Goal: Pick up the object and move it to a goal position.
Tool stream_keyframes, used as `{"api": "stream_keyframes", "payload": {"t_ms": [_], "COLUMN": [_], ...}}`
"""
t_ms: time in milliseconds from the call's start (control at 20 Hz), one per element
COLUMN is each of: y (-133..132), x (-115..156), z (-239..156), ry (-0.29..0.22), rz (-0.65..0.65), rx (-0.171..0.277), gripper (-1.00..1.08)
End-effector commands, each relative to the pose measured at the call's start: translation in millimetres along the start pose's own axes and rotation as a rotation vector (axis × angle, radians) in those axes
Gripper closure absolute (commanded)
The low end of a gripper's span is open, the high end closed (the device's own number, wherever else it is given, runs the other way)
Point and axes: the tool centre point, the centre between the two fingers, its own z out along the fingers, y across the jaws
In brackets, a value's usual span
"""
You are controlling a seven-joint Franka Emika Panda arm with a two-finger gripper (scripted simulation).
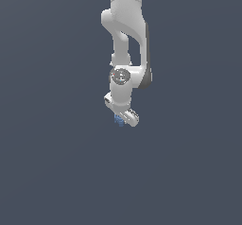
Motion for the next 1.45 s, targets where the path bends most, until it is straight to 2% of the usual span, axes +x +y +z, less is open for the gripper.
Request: {"api": "stream_keyframes", "payload": {"t_ms": [0, 300, 900, 1400], "y": [0, 4, 16, 17], "x": [-2, -19, -79, -90], "z": [-1, -9, -38, -45], "ry": [0.000, 0.000, -0.001, -0.001], "rz": [0.000, 0.000, 0.000, 0.000], "rx": [0.000, 0.000, 0.000, 0.000], "gripper": [1.08, 1.08, 1.08, 1.08]}}
